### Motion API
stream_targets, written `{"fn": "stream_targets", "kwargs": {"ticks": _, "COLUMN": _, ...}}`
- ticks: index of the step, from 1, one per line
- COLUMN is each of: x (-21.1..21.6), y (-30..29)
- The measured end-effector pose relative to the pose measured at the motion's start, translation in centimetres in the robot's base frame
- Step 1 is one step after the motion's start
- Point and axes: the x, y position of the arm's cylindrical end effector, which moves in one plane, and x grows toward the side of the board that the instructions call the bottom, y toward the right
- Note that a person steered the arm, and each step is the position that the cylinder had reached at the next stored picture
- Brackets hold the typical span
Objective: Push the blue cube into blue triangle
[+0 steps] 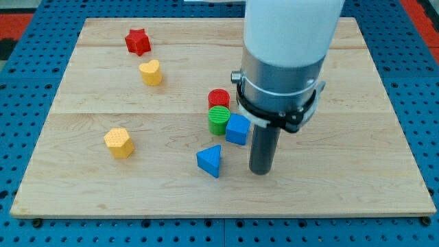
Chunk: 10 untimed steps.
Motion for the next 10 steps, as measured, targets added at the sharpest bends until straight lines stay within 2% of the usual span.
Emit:
{"fn": "stream_targets", "kwargs": {"ticks": 1, "x": -2.9, "y": 0.1}}
{"fn": "stream_targets", "kwargs": {"ticks": 2, "x": -7.1, "y": 3.9}}
{"fn": "stream_targets", "kwargs": {"ticks": 3, "x": -9.0, "y": 2.1}}
{"fn": "stream_targets", "kwargs": {"ticks": 5, "x": -4.4, "y": -3.1}}
{"fn": "stream_targets", "kwargs": {"ticks": 6, "x": -4.5, "y": -3.1}}
{"fn": "stream_targets", "kwargs": {"ticks": 7, "x": -5.1, "y": -0.1}}
{"fn": "stream_targets", "kwargs": {"ticks": 9, "x": 7.3, "y": -1.1}}
{"fn": "stream_targets", "kwargs": {"ticks": 10, "x": 7.4, "y": -6.1}}
